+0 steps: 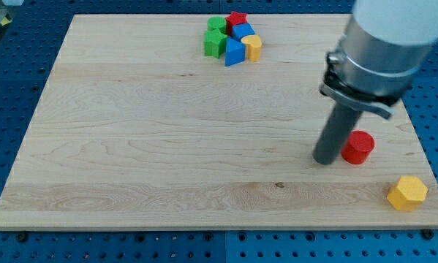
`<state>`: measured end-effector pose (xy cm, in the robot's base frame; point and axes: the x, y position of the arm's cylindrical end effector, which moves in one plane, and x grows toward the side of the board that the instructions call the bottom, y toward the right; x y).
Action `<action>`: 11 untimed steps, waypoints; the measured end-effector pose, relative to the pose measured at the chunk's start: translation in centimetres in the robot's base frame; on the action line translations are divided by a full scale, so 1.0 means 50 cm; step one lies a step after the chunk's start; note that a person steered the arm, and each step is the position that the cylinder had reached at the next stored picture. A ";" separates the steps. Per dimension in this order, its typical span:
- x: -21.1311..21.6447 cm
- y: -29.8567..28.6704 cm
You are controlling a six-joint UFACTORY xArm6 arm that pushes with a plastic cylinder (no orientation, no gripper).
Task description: Slide the red circle to the top side of the yellow hexagon
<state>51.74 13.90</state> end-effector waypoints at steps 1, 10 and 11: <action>-0.037 -0.005; 0.020 0.152; 0.020 0.162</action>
